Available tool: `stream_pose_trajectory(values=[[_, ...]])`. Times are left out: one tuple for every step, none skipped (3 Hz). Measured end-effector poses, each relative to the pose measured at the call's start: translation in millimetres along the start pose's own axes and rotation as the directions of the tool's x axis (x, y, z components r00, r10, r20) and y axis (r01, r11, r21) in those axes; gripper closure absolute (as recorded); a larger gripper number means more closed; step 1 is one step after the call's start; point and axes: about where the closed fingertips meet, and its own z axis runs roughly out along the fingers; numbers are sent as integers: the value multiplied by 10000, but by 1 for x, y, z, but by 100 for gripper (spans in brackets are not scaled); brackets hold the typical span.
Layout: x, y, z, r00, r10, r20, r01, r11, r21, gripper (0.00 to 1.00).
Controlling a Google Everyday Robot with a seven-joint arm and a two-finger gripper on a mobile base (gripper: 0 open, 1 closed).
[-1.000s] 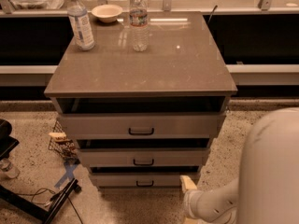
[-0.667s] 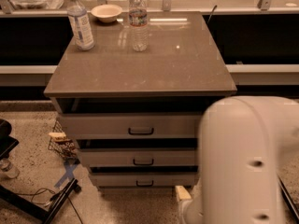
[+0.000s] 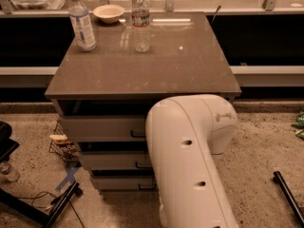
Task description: Open bottom drawer
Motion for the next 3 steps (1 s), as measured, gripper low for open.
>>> stream_pose_trajectory(values=[[-17,-10,24,9998,-203,58,203,9998,-4,0],[-28,-14,53,9996,-289,28,290,9991,-304,0],[-40,-13,81,9995,-246,215,260,9974,-668,0]])
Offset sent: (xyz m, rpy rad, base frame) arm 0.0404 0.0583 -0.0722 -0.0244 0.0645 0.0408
